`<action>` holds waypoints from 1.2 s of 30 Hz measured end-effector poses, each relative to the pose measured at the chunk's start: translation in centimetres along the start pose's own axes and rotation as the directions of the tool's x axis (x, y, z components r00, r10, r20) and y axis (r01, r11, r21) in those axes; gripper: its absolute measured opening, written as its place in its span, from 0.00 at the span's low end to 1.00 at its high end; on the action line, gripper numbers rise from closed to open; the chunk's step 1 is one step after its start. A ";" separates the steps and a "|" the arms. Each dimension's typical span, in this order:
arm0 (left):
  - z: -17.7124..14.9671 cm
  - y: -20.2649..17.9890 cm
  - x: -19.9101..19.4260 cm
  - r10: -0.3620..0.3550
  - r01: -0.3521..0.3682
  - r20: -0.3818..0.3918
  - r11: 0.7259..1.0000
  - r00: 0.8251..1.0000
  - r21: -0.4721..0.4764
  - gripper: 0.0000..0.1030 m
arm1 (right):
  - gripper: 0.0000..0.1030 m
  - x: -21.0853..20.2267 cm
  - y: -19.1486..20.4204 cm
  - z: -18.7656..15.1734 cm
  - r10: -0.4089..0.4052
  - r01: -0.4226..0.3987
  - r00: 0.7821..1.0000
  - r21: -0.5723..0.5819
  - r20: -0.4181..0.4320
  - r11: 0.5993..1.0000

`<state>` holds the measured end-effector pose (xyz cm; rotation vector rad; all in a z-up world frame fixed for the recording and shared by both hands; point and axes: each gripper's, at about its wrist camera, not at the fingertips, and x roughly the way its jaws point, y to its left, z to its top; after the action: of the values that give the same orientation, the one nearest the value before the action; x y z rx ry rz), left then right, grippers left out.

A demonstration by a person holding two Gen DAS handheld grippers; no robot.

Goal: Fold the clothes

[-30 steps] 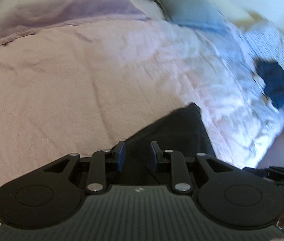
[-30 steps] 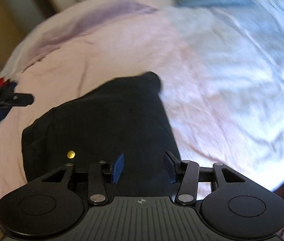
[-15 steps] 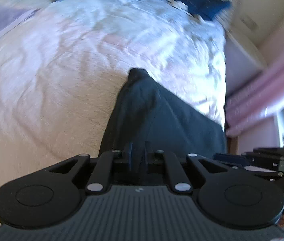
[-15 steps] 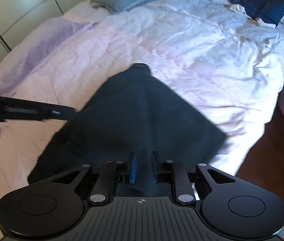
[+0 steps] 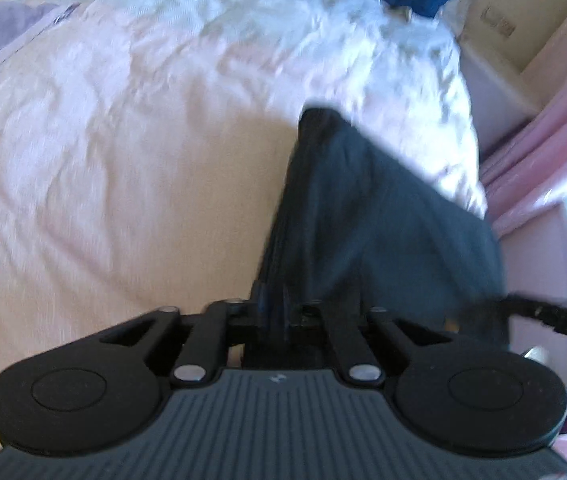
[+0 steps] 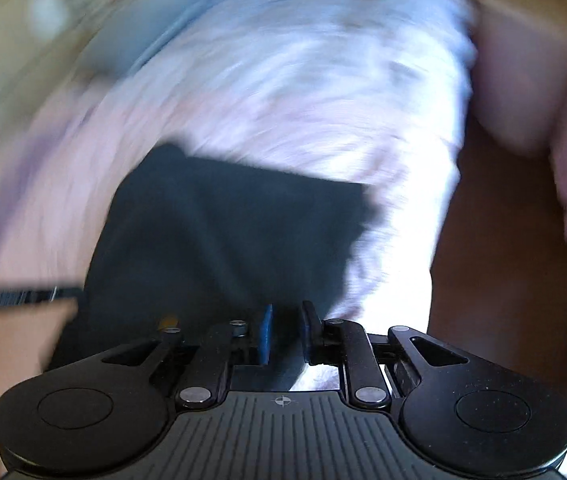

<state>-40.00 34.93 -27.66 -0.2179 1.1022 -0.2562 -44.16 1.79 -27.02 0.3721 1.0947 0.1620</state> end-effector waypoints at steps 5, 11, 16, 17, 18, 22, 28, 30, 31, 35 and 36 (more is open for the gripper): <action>6.9 2.5 4.0 -0.156 0.155 0.002 0.975 0.988 -0.159 0.26 | 0.47 2.7 -7.4 3.6 0.121 -0.132 0.991 0.416 0.052 0.900; 12.2 2.5 10.1 -0.193 0.174 -0.060 0.956 0.979 -0.238 0.33 | 0.48 7.5 -10.7 6.5 0.219 -0.194 0.975 0.610 0.035 0.768; 12.9 1.7 13.1 -0.240 0.202 -0.110 0.940 0.965 -0.274 0.34 | 0.48 10.4 -11.3 7.1 0.257 -0.188 0.966 0.672 -0.004 0.717; 12.9 1.3 13.3 -0.234 0.200 -0.112 0.946 0.966 -0.256 0.32 | 0.48 10.5 -11.4 7.1 0.253 -0.186 0.967 0.673 -0.003 0.716; 12.8 1.0 13.2 -0.227 0.198 -0.104 0.953 0.968 -0.231 0.28 | 0.43 10.5 -11.3 7.1 0.249 -0.183 0.968 0.666 -0.004 0.723; 12.2 1.0 11.8 -0.226 0.213 -0.032 0.949 0.974 -0.230 0.15 | 0.19 10.0 -11.0 7.5 0.232 -0.182 0.973 0.614 -0.001 0.768; 10.0 5.2 10.5 -0.267 0.291 0.115 0.854 0.957 -0.431 0.13 | 0.12 8.7 -11.6 5.8 0.236 -0.226 0.969 0.667 0.078 0.710; 9.3 6.4 11.4 -0.271 0.297 0.126 0.819 0.954 -0.491 0.12 | 0.12 8.9 -11.6 5.4 0.231 -0.232 0.969 0.674 0.094 0.702; 9.1 6.7 11.6 -0.284 0.316 0.143 0.795 0.948 -0.518 0.12 | 0.12 8.9 -11.6 5.1 0.228 -0.236 0.968 0.677 0.102 0.698; 8.7 6.8 11.2 -0.304 0.364 0.199 0.793 0.932 -0.488 0.12 | 0.12 9.1 -11.6 4.2 0.216 -0.248 0.967 0.689 0.135 0.681; 8.5 6.9 11.7 -0.286 0.339 0.182 0.803 0.941 -0.490 0.13 | 0.12 9.2 -11.6 3.9 0.213 -0.252 0.966 0.691 0.143 0.677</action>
<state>-26.68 38.25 -35.94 -0.8959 1.0133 -0.2356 -37.12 -7.01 -37.44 1.2170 1.0218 -0.0568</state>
